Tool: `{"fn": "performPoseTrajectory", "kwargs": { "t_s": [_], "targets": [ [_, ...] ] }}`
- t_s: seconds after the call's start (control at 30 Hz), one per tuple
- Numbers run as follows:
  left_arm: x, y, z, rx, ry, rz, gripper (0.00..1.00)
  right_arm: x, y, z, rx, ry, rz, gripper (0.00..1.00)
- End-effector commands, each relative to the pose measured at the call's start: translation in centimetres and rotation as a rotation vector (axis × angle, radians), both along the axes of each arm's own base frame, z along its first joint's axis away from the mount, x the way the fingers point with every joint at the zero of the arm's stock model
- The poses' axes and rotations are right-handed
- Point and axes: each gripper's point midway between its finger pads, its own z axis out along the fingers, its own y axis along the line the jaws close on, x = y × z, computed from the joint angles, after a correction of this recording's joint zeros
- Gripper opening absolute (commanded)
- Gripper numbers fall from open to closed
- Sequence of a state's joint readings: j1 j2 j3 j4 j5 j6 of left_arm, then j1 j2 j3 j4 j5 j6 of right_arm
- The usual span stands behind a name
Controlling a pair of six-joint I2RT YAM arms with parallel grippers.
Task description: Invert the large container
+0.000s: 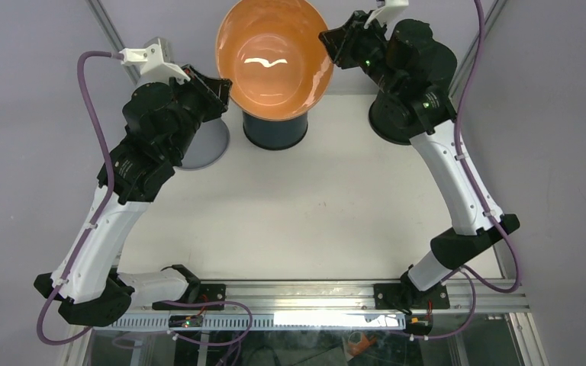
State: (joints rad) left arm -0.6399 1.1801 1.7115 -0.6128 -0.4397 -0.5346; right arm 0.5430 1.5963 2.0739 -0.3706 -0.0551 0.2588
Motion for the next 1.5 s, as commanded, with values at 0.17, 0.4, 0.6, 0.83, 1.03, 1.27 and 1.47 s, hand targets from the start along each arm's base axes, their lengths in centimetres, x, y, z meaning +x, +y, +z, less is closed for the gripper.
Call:
{"fn": "performPoseTrajectory", "kwargs": {
  "t_s": [0.17,0.4,0.6,0.83,1.03,1.27,1.47],
  "targets": [
    [-1.7,-3.9,4.5,-0.031,-0.195,-0.227,0.00,-4.6,3.1,3.9,0.091,-0.111,0.194,0.00],
    [-4.1,-5.2,5.9,-0.031,-0.295,-0.366,0.00,-8.3,3.0,5.5,0.126,-0.198,0.267,0.00],
    [-4.9,-7.2,2.3,-0.002,-0.216,-0.485,0.00,-10.5,1.3,3.6,0.123,-0.116,0.244,0.00],
    [-5.7,-9.6,-5.2,-0.001,-0.037,-0.618,0.00,-11.3,-1.1,-4.6,-0.016,0.067,0.159,0.00],
    [-6.1,-10.8,-10.1,-0.004,0.093,-0.681,0.00,-11.7,-2.0,-12.0,-0.122,0.282,0.125,0.00],
    [-6.4,-11.9,-11.8,-0.019,0.158,-0.730,0.00,-11.7,-2.7,-16.5,-0.145,0.446,0.061,0.00],
    [-5.7,-12.1,-12.7,-0.029,0.192,-0.708,0.00,-10.4,-3.6,-20.5,-0.213,0.583,-0.028,0.00]
  ]
}}
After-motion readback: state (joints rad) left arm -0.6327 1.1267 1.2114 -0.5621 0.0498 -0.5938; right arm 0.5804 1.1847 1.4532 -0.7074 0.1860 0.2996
